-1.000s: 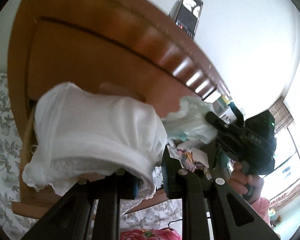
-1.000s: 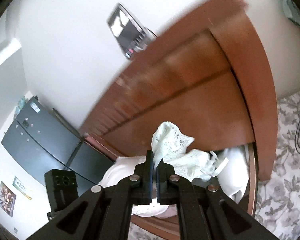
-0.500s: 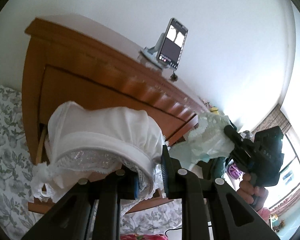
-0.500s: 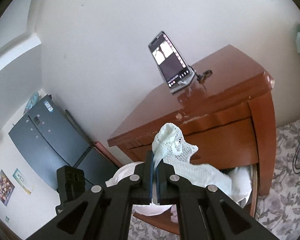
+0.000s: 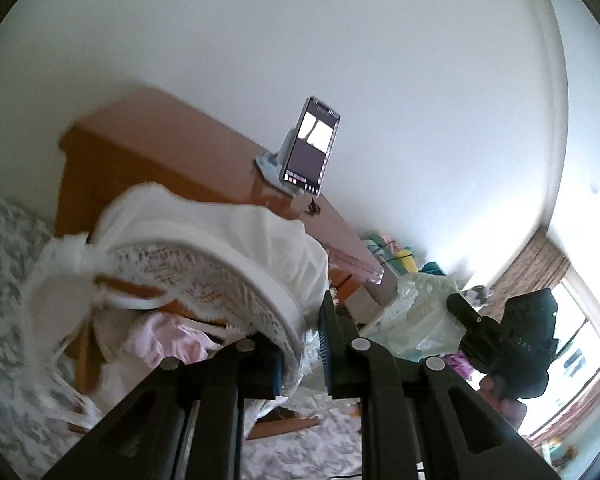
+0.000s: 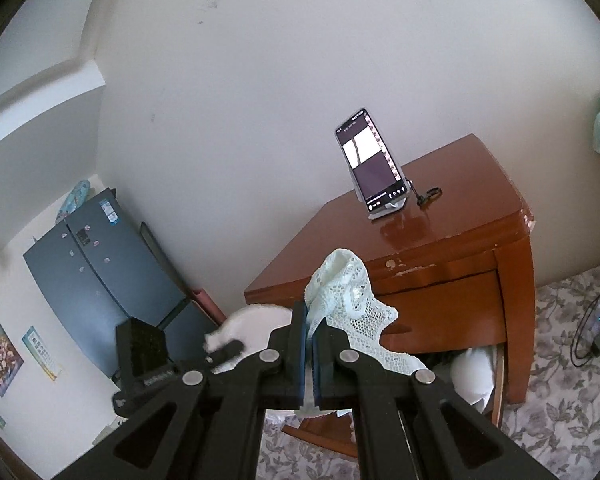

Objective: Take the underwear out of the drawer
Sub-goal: 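Lift the white bra and green underwear out of the drawer with both grippers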

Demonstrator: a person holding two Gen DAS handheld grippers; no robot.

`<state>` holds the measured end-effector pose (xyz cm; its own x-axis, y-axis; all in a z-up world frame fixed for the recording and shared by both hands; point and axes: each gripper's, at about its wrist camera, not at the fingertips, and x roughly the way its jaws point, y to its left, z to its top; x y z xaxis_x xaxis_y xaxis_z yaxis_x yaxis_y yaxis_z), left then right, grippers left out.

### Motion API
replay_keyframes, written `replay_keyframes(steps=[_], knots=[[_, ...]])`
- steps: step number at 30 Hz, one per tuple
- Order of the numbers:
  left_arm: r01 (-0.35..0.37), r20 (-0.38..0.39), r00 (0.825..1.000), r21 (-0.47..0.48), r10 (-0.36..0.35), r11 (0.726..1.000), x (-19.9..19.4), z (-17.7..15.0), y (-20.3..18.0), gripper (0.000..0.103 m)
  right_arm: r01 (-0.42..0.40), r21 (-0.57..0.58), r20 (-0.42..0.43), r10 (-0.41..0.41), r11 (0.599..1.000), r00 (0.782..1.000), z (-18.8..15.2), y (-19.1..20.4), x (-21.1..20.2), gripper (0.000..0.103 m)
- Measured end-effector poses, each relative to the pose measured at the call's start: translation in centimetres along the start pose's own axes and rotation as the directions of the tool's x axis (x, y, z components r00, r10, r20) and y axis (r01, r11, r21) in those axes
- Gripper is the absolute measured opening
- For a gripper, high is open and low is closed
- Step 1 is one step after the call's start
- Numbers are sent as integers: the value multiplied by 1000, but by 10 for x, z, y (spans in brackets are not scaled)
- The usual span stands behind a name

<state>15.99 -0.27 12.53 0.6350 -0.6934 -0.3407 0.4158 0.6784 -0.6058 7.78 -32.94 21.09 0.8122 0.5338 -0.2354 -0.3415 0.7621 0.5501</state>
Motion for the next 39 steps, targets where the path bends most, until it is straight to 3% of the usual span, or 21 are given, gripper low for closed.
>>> replay_keyframes(steps=[10,15,22,32,39], knots=[[28,90,995,100,-38,995,-45,26,-49,15,-10,-9,22,10,1000,1000,4,14,-17,2],[-31,65,998,171,20,985,-56,23,-79,15,-6,-29,25,7,1000,1000,3,26,-31,2],[-97,55,995,218,87,971,-67,3,-86,15,29,-84,-5,-30,996,1000,-8,44,-52,2],[-141,-35,988,230,153,963,-74,-71,-70,15,83,-144,-115,-99,986,988,-58,55,-65,2],[-82,-202,971,219,127,972,-67,-150,-62,16,45,-197,-245,-94,979,965,-122,63,-68,2]])
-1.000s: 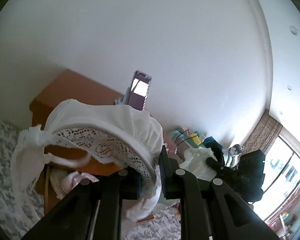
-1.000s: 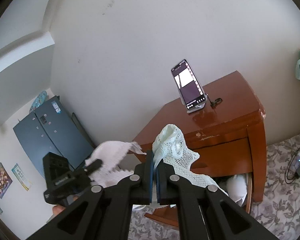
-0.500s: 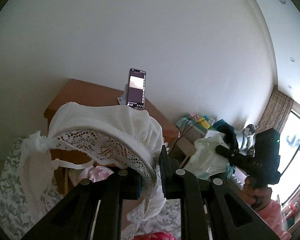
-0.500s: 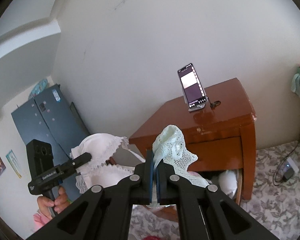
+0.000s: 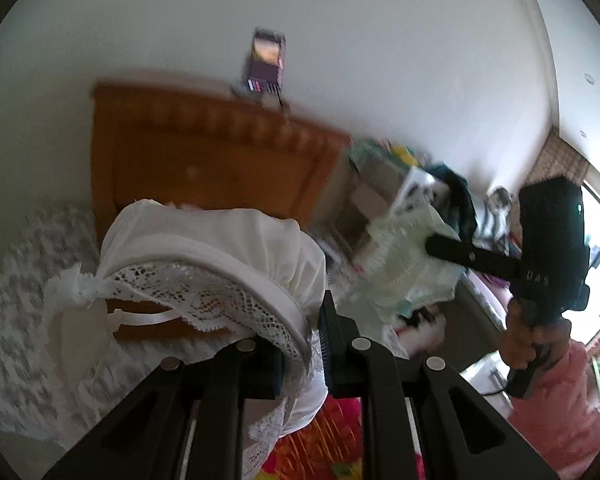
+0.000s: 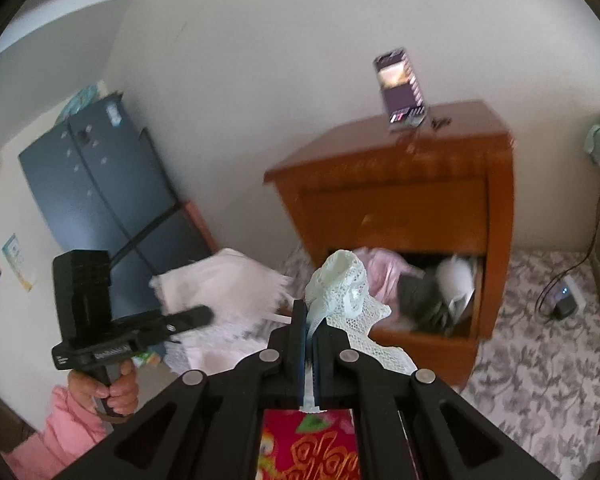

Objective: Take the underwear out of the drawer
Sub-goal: 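Lift the white bra and green underwear out of the drawer with both grippers, then lower the white bra and green underwear onto the red floral cushion with both grippers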

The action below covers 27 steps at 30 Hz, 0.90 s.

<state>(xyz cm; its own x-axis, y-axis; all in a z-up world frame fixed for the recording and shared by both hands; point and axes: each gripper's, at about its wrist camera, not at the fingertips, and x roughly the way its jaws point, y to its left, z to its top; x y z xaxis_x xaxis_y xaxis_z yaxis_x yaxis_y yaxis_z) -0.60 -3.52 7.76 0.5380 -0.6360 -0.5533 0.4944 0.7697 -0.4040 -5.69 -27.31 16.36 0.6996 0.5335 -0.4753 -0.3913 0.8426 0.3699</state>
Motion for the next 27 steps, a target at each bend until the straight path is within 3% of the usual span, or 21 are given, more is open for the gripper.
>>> replay_keyframes(steps=[5,10,20,27], knots=[[55,-113,992,-29,-58,998,10,-47,-5,16,-53,-16,-84,52,998,995,-45,11,4,2],[99,-228,968,-41,-105,994,19,-86,-23,16,-85,-12,-192,82,996,978,-89,18,14,2],[12,-404,914,-13,-16,1000,27,-137,-33,18,-55,-10,-401,47,998,915,-165,16,38,3],[-35,-498,867,-83,-11,996,36,-167,-14,19,-23,-32,-511,4,999,860,-203,17,60,6]])
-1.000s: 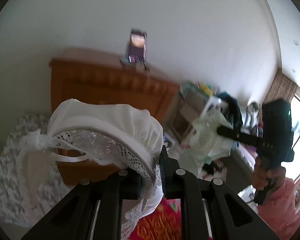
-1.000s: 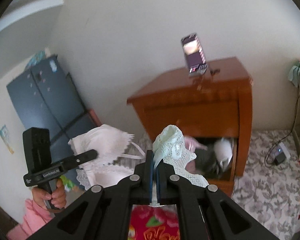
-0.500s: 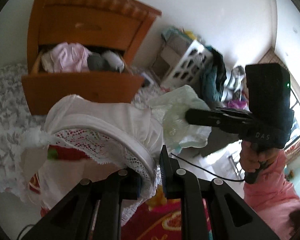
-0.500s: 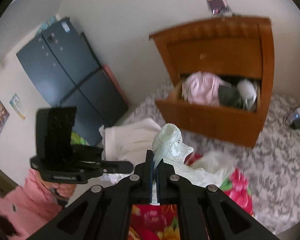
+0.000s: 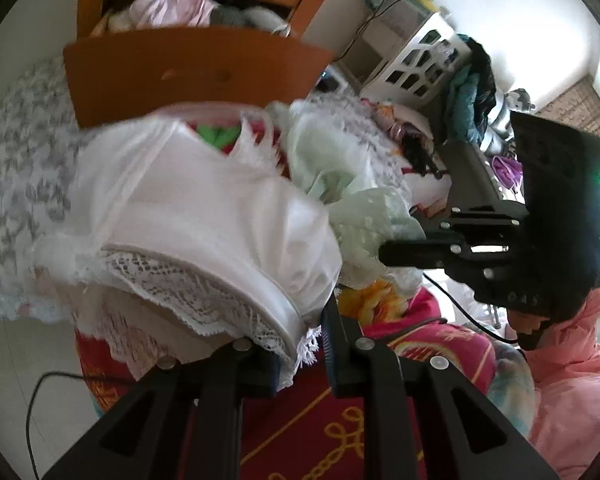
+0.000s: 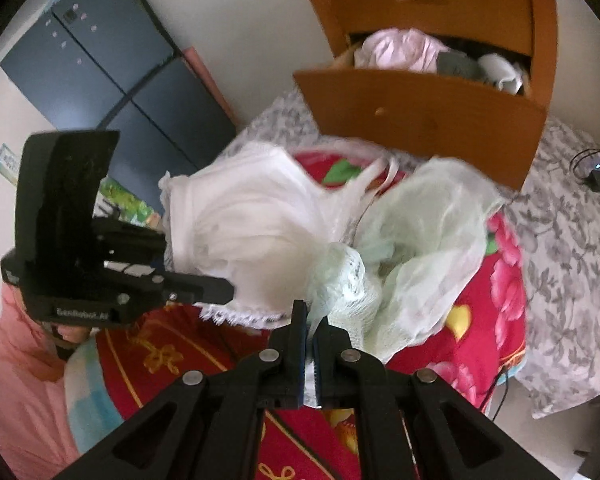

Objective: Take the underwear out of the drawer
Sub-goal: 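Lower the white bra and green underwear onto the red floral cushion with both grippers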

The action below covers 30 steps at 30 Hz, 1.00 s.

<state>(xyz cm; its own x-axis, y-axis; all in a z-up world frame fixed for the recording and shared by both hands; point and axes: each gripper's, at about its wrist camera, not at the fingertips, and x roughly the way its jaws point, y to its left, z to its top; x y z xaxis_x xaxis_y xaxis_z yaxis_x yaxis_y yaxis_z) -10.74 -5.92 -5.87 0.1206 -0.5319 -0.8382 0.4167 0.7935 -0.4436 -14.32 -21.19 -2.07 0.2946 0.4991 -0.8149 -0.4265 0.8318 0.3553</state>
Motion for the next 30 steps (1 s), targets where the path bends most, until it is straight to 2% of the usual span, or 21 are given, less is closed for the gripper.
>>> replay_keyframes(steps=[3,8,15,21,25,27,29,30], knots=[[2,-30,1000,-25,-3,1000,7,-5,6,20,2,-2,-45,-2,1000,999,-6,2,13,6],[-26,-46,999,-12,26,1000,11,-14,6,21,33,1,-89,-33,999,995,-14,2,28,6],[-79,-78,994,28,81,996,16,-22,1,32,68,-24,-141,-71,997,988,-19,10,47,6],[-97,-44,994,27,98,995,6,-21,-1,38,105,-28,-150,-108,994,983,-21,12,53,10],[-124,-17,992,66,126,990,-4,-23,-8,49,132,-41,-122,-136,990,983,-22,15,43,11],[-124,-16,992,77,126,989,-7,-25,-10,51,133,-42,-114,-137,990,984,-24,16,36,16],[-132,-12,991,85,133,988,-11,-26,-10,55,143,-47,-107,-147,989,983,-26,18,31,29],[-137,-7,990,85,138,987,-13,-26,-9,56,151,-51,-99,-156,987,983,-27,21,27,31]])
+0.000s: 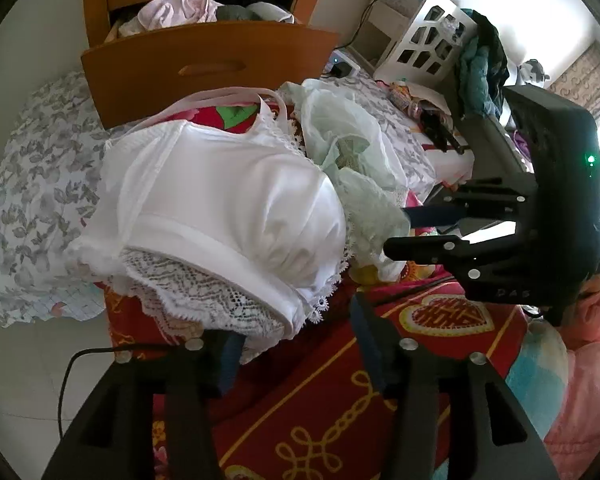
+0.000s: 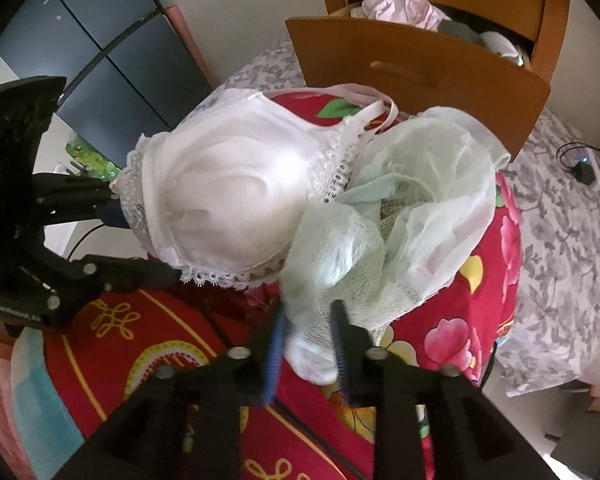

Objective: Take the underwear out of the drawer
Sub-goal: 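Lower the white bra and green underwear onto the red floral cushion with both grippers, then open both grippers and withdraw them from the bra and underwear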

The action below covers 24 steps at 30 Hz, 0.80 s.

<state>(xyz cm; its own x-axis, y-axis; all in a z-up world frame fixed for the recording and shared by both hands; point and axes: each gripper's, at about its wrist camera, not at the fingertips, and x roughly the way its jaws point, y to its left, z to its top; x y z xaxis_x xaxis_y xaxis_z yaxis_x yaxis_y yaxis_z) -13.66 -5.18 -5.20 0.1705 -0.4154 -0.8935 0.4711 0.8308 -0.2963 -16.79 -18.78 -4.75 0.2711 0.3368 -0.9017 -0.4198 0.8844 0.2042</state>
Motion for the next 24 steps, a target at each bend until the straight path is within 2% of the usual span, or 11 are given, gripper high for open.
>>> replay_keyframes(steps=[3,5,9,14,17,18,20,22,24], knots=[[-14,22,1000,-4,14,1000,-9,0,2,59,11,2,17,-11,1000,1000,2,1,-8,38],[-26,51,998,-7,27,1000,-18,1,2,61,17,12,33,-17,1000,999,2,0,-14,53],[-53,108,993,-8,54,999,-34,3,2,71,34,22,60,-35,999,998,4,-4,-29,55],[-96,167,981,-34,101,995,-49,5,6,79,46,52,71,-49,998,996,5,-11,-33,72],[-117,180,976,-54,125,992,-50,7,11,88,48,78,74,-54,996,996,9,-20,-28,82],[-122,181,975,-58,130,991,-49,8,12,89,51,80,75,-57,995,996,8,-22,-29,85],[-123,178,975,-65,133,990,-47,7,15,89,69,83,86,-76,994,993,8,-22,-31,97],[-122,178,975,-64,132,990,-47,7,15,91,74,84,95,-82,994,992,8,-22,-31,102],[-124,185,974,-60,133,991,-46,6,13,99,80,84,104,-88,993,991,8,-23,-32,103]])
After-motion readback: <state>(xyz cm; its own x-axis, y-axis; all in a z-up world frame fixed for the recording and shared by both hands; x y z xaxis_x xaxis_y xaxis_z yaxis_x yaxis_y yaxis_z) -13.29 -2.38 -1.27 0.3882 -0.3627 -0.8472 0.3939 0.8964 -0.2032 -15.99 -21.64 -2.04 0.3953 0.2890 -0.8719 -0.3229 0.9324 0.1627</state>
